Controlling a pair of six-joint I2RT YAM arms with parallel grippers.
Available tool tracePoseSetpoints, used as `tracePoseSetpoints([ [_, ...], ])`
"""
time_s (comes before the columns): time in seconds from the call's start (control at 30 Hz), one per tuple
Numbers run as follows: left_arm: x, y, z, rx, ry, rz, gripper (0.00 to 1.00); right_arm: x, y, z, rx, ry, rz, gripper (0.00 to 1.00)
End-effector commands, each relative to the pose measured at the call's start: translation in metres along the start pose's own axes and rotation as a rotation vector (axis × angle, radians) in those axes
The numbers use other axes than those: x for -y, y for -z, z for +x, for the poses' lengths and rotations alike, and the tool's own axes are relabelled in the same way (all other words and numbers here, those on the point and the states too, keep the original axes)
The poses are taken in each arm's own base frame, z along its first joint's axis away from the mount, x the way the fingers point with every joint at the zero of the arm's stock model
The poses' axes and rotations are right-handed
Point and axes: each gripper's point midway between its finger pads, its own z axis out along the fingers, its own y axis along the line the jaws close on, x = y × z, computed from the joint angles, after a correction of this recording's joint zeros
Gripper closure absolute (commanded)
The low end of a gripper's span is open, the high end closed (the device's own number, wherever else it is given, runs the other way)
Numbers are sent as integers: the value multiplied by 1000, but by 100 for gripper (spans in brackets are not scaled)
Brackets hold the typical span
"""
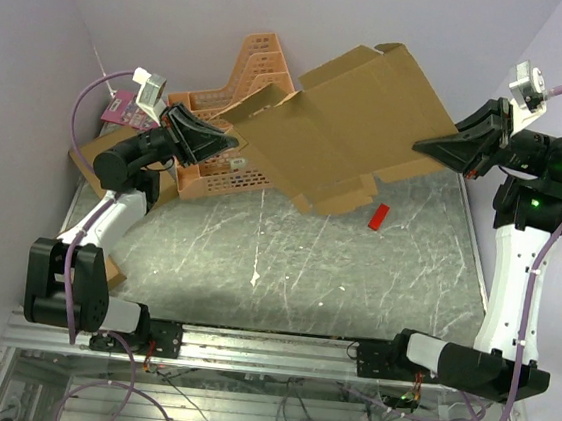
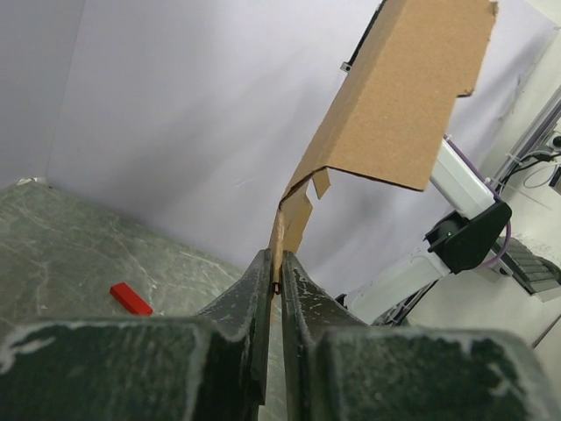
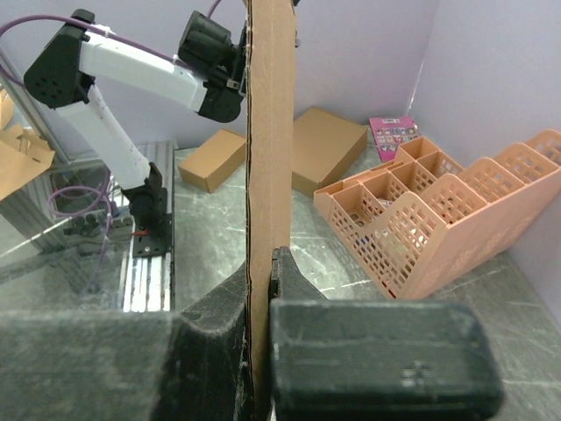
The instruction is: Fold the paper box
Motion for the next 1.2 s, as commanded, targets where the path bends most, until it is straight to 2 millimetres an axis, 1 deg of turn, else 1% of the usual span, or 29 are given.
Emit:
tracePoseSetpoints([
  [0.0,41,-4,-10,27,-263,150,89,-3,2,2,-3,11,6,100],
  [0.03,41,-4,-10,26,-268,149,92,-3,2,2,-3,13,5,100],
  [0.17,43,-2,-8,25,-283,150,93,-4,2,4,-6,11,3,100],
  [0.2,43,-3,-8,23,-280,151,91,-4,2,3,-6,11,3,100],
  [0.3,41,-3,-8,20,-251,150,78,-5,2,3,-6,12,3,100],
  [0.33,40,-3,-9,20,-244,148,75,-5,2,3,-6,13,3,100],
  [0.43,42,-5,-11,26,-240,153,72,-6,2,3,-7,13,2,100],
  [0.53,45,-6,-14,29,-243,160,71,-6,2,4,-8,12,1,100],
  [0.7,47,-6,-16,24,-249,164,72,-5,2,5,-7,10,2,100],
  [0.73,48,-6,-15,23,-253,164,77,-5,2,5,-7,10,1,100],
  [0.77,48,-6,-15,27,-257,163,84,-5,2,5,-7,8,2,100],
  [0.8,48,-6,-15,32,-262,162,87,-5,2,6,-8,7,1,100],
  [0.87,47,-4,-14,40,-272,157,86,-5,2,7,-8,8,1,100],
  [0.93,45,-1,-10,31,-265,143,79,-4,2,8,-10,10,-1,100],
  [0.97,41,5,-10,31,-258,122,71,-4,2,9,-10,10,0,100],
  [1.0,36,12,-10,44,-249,89,58,-4,2,10,-10,12,1,100],
  [1.03,32,22,-14,70,-248,47,49,-3,3,11,-10,13,5,100],
  [1.07,27,35,-19,106,-254,-6,44,-2,4,12,-9,16,9,100],
  [1.13,23,63,-29,193,-269,-115,40,2,6,17,-9,8,21,100],
  [1.17,22,76,-36,236,-281,-161,37,4,7,20,-8,7,28,100],
])
